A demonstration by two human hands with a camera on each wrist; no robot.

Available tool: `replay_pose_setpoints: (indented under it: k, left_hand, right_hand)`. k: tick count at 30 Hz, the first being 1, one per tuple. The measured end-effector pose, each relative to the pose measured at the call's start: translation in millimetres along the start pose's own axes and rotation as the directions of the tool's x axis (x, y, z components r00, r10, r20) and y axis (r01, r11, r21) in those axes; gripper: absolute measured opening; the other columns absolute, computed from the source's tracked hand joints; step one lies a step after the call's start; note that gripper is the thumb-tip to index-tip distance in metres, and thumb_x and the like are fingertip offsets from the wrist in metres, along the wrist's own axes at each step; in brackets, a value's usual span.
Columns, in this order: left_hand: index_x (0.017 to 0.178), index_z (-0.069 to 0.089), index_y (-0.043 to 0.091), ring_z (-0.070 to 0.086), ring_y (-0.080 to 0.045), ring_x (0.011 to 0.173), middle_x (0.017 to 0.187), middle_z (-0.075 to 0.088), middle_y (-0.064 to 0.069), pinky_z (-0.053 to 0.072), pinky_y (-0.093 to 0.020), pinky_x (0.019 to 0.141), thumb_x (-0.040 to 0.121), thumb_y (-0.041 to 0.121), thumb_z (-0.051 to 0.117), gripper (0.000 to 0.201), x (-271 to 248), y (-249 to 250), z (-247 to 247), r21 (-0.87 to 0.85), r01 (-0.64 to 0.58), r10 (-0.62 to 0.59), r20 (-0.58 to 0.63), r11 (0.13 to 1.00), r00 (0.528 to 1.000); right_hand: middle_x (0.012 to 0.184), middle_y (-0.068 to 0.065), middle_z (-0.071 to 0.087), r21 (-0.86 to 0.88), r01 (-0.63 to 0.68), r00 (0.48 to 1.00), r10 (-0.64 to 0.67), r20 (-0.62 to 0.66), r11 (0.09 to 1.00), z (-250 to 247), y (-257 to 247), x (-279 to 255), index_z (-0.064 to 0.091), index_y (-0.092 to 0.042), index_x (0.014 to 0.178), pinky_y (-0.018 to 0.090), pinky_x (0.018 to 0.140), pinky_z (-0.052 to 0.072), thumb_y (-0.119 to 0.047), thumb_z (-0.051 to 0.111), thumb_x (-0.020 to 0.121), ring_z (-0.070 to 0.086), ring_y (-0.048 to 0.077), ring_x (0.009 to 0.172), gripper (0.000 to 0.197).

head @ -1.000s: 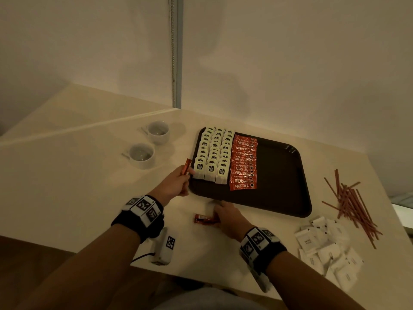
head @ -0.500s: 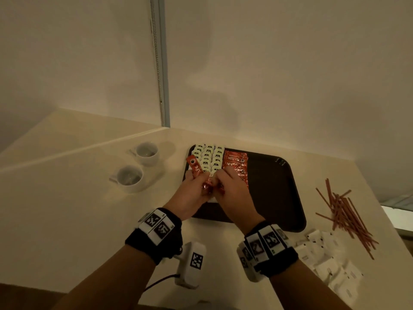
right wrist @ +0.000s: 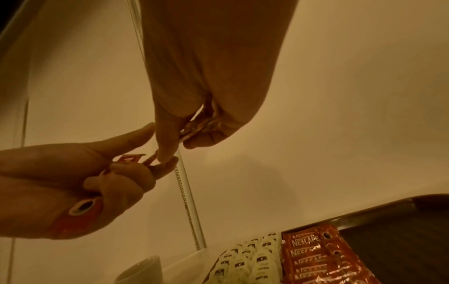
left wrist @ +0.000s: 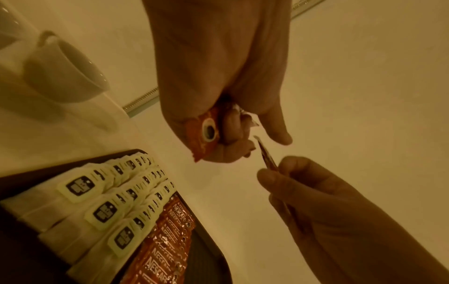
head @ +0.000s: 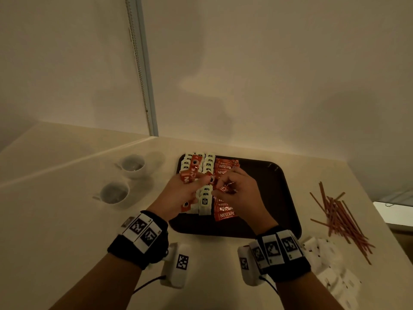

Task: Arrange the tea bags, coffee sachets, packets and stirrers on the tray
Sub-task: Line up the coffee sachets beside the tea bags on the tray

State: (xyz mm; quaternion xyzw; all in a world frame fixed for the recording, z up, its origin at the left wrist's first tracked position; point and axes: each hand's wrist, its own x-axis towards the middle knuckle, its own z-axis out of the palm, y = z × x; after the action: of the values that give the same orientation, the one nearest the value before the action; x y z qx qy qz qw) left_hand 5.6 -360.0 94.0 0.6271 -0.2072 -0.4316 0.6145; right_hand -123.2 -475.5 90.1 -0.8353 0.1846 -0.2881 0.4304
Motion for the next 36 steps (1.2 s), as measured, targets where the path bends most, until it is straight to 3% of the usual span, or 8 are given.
replay_pose_setpoints:
  k: [6, 10, 14, 16, 18, 22, 30, 36]
  left_hand:
    - [0.091, 0.063, 0.004, 0.038, -0.003, 0.033, 0.043, 0.050, 0.008, 0.040, -0.017, 0.039, 0.086, 0.021, 0.067, 0.018, 14, 3, 18, 0.014, -0.006, 0.007, -0.078, 1.000, 0.997]
    - [0.092, 0.066, 0.006, 0.041, -0.002, 0.033, 0.053, 0.060, 0.008, 0.040, -0.017, 0.039, 0.086, 0.023, 0.067, 0.018, 20, 8, 28, 0.063, -0.075, 0.081, -0.083, 0.995, 0.993]
    - [0.096, 0.069, 0.014, 0.065, -0.003, 0.059, 0.074, 0.071, 0.006, 0.045, -0.017, 0.045, 0.076, 0.023, 0.077, 0.023, 25, 5, 34, 0.179, -0.053, 0.062, -0.040, 0.982, 0.997]
    - [0.098, 0.070, 0.014, 0.068, -0.003, 0.066, 0.083, 0.072, 0.002, 0.047, -0.016, 0.046, 0.073, 0.020, 0.080, 0.029, 26, 0, 33, 0.252, -0.039, 0.050, -0.038, 0.967, 0.998]
    - [0.098, 0.071, 0.010, 0.067, -0.001, 0.062, 0.084, 0.072, 0.000, 0.048, -0.017, 0.045, 0.074, 0.019, 0.079, 0.026, 26, 0, 33, 0.242, -0.045, 0.068, -0.085, 0.969, 0.994]
    - [0.089, 0.071, 0.014, 0.058, 0.001, 0.044, 0.066, 0.067, 0.006, 0.042, -0.016, 0.038, 0.078, 0.021, 0.076, 0.014, 24, 7, 33, 0.177, -0.078, 0.119, -0.235, 0.981, 0.965]
    - [0.091, 0.070, 0.008, 0.055, 0.003, 0.041, 0.064, 0.062, 0.007, 0.038, -0.010, 0.037, 0.076, 0.019, 0.078, 0.021, 17, 21, 37, 0.275, -0.153, 0.217, -0.216, 0.949, 0.952]
    - [0.094, 0.069, 0.010, 0.053, -0.005, 0.050, 0.065, 0.060, 0.004, 0.035, -0.011, 0.035, 0.077, 0.019, 0.077, 0.021, 17, 20, 35, 0.233, -0.102, 0.152, -0.211, 0.967, 0.966]
  right_hand:
    - [0.103, -0.006, 0.062, 0.067, -0.161, 0.986, 0.157, 0.060, 0.985, -19, 8, 10, 0.059, -0.028, 0.107, 0.020, 0.080, 0.052, -0.019, 0.074, 0.078, 0.060, 0.005, 0.095, 0.033]
    - [0.099, 0.006, 0.067, 0.154, -0.324, 0.936, 0.293, 0.193, 0.934, -24, 13, 11, 0.065, -0.022, 0.103, 0.036, 0.083, 0.055, -0.018, 0.061, 0.089, 0.065, 0.020, 0.091, 0.015]
    - [0.110, 0.016, 0.066, 0.688, -0.454, 0.870, 0.450, 0.202, 0.566, -18, 11, 11, 0.053, -0.008, 0.116, 0.037, 0.081, 0.056, -0.005, 0.059, 0.087, 0.067, 0.027, 0.098, 0.030]
    - [0.111, 0.014, 0.064, 0.773, -0.428, 0.857, 0.483, 0.180, 0.469, -18, 13, 12, 0.044, -0.014, 0.119, 0.036, 0.078, 0.056, 0.003, 0.058, 0.086, 0.067, 0.027, 0.099, 0.040]
    - [0.111, 0.008, 0.063, 0.754, -0.415, 0.864, 0.480, 0.152, 0.509, -18, 17, 11, 0.044, -0.019, 0.120, 0.037, 0.079, 0.056, 0.006, 0.057, 0.085, 0.067, 0.025, 0.099, 0.045]
    - [0.097, 0.006, 0.064, 0.676, -0.459, 0.850, 0.506, 0.145, 0.576, -18, 15, 10, 0.058, -0.008, 0.104, 0.025, 0.071, 0.054, -0.006, 0.052, 0.092, 0.065, 0.013, 0.079, 0.014]
    - [0.099, 0.011, 0.068, 0.807, -0.464, 0.805, 0.553, 0.212, 0.366, -17, 18, 5, 0.064, -0.002, 0.105, 0.023, 0.074, 0.057, -0.003, 0.054, 0.089, 0.069, 0.016, 0.083, 0.019]
    - [0.100, 0.009, 0.070, 0.723, -0.468, 0.850, 0.483, 0.211, 0.508, -22, 18, 4, 0.066, -0.005, 0.106, 0.025, 0.078, 0.056, -0.003, 0.054, 0.090, 0.068, 0.016, 0.088, 0.020]
